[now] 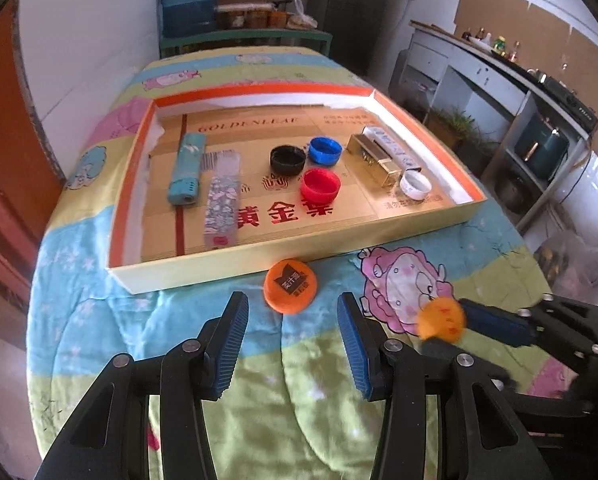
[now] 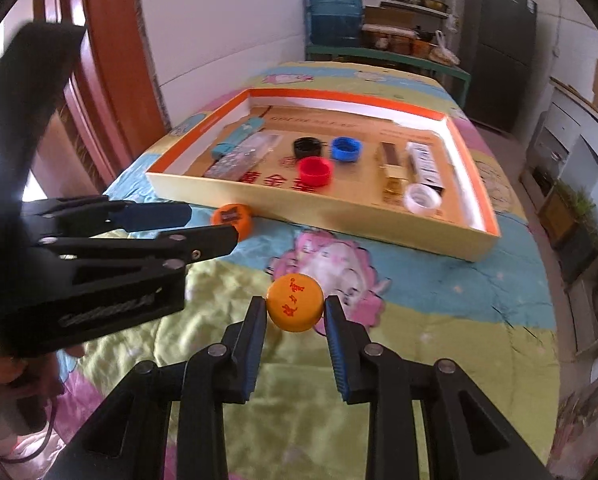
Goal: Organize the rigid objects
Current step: 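Grasp the yellow-orange bottle cap with the right gripper, then grasp the orange labeled cap with the left gripper while the right holds the yellow cap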
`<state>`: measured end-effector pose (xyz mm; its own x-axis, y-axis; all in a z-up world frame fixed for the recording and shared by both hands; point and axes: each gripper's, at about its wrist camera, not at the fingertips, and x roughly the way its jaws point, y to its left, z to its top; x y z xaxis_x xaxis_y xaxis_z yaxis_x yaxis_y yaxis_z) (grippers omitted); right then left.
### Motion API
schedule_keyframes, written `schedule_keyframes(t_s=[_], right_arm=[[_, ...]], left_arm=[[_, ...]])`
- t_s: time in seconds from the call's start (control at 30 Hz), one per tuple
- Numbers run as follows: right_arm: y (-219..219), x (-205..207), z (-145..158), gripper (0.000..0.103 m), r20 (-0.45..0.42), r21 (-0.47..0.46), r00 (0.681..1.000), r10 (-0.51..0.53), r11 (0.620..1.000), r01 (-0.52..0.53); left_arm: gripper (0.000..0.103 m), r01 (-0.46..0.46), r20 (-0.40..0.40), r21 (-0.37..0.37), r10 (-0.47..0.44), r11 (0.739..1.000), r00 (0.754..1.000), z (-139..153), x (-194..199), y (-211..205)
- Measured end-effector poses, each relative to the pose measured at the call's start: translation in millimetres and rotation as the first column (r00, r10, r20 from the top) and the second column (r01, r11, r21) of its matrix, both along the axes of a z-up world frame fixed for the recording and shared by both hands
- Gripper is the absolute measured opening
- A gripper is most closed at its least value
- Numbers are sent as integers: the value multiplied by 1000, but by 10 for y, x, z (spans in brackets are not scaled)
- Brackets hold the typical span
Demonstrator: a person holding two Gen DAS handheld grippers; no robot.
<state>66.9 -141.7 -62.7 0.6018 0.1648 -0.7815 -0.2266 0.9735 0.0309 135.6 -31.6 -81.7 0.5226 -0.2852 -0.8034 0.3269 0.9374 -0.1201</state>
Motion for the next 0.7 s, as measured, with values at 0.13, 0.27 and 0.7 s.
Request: schedule_keyframes(t_s=[0.13, 0.27, 0.7], right_arm=[[-117, -33, 33, 30, 7, 14, 1000, -21, 1000, 21], [-196, -31, 23, 30, 2, 33, 1000, -30, 999, 30], [-308, 2, -87, 30, -29, 74, 998, -58, 995, 60]], left_arm=[[48, -14, -16, 17, 14, 1000, 1000, -76, 91, -61], [48, -22, -9, 32, 22, 999, 1000, -101, 142, -108], [33, -60, 28, 62, 58, 996, 998, -115, 115, -92]])
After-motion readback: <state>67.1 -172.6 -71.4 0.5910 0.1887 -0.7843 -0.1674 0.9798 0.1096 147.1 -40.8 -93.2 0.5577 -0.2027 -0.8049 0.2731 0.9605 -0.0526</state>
